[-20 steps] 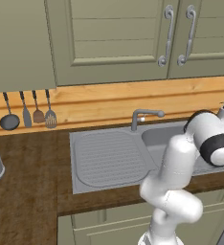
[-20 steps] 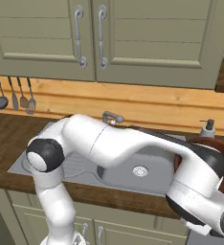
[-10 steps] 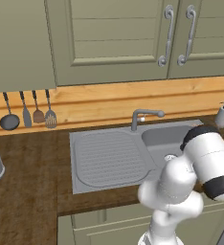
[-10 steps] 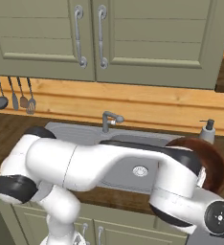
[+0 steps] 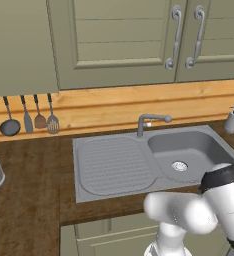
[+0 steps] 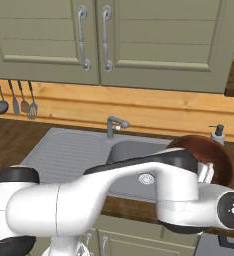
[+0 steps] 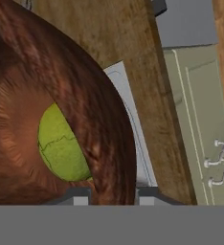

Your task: Pick the lime from the sink and place it in the bowl. Then pick the bowl and place it in the microwave. Then close the microwave door and press the start button.

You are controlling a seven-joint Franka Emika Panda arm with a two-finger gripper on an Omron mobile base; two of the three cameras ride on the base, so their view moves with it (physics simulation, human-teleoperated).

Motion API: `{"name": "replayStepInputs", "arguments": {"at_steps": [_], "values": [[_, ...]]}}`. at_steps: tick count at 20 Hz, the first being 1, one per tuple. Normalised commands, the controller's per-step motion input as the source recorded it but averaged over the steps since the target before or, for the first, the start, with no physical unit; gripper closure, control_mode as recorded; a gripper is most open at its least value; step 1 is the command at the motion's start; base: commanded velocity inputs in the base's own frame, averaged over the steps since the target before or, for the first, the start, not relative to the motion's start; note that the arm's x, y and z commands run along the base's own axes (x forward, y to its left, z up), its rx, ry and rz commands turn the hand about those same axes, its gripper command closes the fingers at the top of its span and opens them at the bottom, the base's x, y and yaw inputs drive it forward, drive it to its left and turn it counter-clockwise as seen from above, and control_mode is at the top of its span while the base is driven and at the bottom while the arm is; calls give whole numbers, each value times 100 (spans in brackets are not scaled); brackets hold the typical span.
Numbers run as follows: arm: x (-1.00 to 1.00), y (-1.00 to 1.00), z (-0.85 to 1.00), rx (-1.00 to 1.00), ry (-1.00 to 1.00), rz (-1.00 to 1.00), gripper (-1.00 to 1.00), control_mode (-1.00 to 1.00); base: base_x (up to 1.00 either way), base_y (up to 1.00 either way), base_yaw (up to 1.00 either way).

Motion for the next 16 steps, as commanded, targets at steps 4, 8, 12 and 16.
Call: {"name": "replayStepInputs", "arguments": {"at_steps": [4, 8, 12, 16], "values": [[0, 45, 17, -8, 10, 7, 100, -100, 0, 0, 0], [0, 65, 14, -14, 7, 5, 100, -100, 0, 0, 0], [-3, 36, 29, -10, 1, 6, 100, -100, 0, 0, 0], [0, 45, 15, -10, 9, 5, 100, -100, 0, 0, 0]]}}
